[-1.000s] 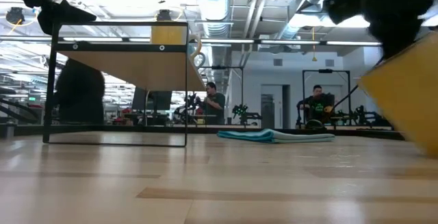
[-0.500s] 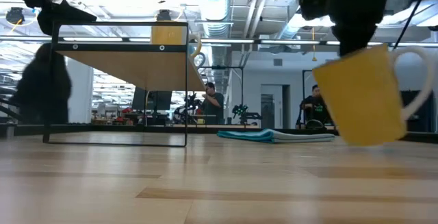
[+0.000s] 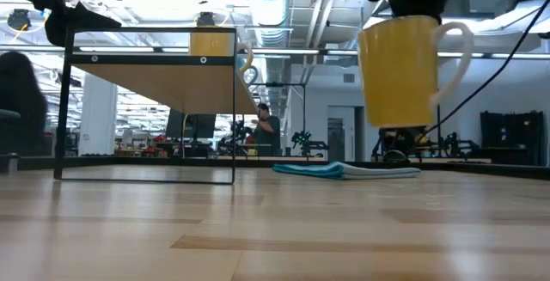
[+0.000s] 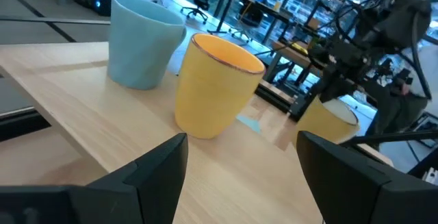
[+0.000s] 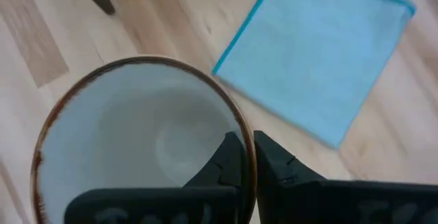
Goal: Stack small to large cups/mugs on shelf
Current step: Put the yellow and white mug on the shelf
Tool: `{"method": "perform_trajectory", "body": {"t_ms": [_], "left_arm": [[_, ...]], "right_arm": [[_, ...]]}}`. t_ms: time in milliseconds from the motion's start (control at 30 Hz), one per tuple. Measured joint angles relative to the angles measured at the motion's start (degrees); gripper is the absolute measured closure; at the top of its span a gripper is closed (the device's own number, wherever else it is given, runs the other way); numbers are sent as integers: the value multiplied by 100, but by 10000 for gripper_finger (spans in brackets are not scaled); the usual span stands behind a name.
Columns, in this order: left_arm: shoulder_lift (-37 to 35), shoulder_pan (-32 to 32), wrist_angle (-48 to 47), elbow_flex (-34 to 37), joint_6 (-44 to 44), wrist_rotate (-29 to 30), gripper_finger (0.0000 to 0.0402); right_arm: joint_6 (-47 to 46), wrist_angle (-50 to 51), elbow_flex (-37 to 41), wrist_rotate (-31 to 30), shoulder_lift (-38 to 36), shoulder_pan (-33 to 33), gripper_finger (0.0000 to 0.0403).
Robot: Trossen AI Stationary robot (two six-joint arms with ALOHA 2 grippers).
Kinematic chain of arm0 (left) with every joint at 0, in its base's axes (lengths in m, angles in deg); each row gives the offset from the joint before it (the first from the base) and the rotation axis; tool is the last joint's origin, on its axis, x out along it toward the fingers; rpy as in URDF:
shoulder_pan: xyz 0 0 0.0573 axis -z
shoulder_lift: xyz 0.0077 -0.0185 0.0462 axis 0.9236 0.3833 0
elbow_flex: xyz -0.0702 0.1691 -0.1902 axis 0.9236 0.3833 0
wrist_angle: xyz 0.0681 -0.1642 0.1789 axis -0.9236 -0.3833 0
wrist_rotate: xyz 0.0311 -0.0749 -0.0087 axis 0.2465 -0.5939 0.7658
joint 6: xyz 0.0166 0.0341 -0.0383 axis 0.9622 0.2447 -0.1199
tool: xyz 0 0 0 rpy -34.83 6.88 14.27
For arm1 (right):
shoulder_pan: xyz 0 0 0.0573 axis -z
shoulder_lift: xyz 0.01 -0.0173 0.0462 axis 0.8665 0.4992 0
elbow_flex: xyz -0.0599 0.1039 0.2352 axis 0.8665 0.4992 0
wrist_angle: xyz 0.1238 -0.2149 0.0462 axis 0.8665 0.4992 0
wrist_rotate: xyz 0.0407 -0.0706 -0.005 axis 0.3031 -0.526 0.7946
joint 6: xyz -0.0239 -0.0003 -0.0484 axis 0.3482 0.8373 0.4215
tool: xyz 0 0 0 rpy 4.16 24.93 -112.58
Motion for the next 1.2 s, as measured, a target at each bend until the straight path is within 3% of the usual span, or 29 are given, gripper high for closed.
{"method": "perform_trajectory", "body": {"t_ms": [400,600,867,1200], "left_arm": [[0,0,2,0,-10,-31,136],[0,0,2,0,-4,-31,136],[0,0,0,0,-11,20,136],[2,-2,-21,0,125,117,136]], "right_arm": [[2295,-57,-1763,177,412,851,377],[3247,-38,-2932,982,1021,1183,377],[4138,210,-4044,1355,1892,1256,377],[4427,395,-5008,1765,2878,1176,377]]}}
